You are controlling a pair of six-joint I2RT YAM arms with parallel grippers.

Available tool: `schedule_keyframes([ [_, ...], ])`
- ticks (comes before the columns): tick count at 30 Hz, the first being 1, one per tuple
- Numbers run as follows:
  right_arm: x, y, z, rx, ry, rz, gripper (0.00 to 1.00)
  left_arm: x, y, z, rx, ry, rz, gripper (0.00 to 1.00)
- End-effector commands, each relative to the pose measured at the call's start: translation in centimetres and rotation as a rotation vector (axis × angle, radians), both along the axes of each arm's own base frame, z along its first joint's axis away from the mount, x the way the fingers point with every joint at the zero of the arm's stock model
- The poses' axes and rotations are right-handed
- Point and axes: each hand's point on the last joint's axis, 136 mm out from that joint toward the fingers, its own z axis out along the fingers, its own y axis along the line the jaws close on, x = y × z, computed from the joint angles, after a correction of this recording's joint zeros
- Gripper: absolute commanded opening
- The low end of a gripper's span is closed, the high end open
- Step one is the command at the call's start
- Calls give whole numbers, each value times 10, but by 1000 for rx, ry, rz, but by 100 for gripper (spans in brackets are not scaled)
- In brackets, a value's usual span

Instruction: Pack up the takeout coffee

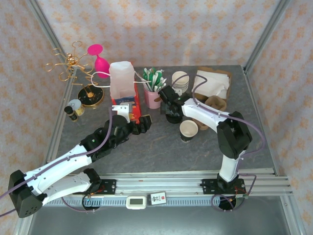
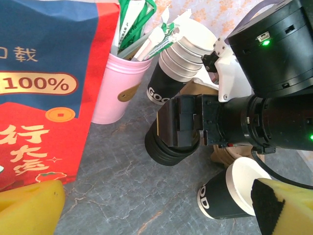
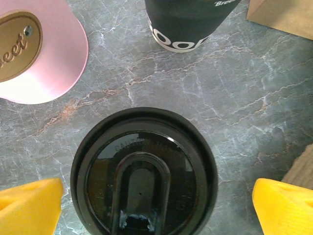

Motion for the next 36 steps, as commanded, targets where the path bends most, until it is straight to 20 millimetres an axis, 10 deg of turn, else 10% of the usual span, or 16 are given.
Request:
schedule_keyframes([
  [1,8,2,4,-6,-32,-41,97,-1,7,2,-7,-11,34,99],
  [36,14,4,0,-2,-46,-67,75,-1,6,1,3,-7,29,99],
])
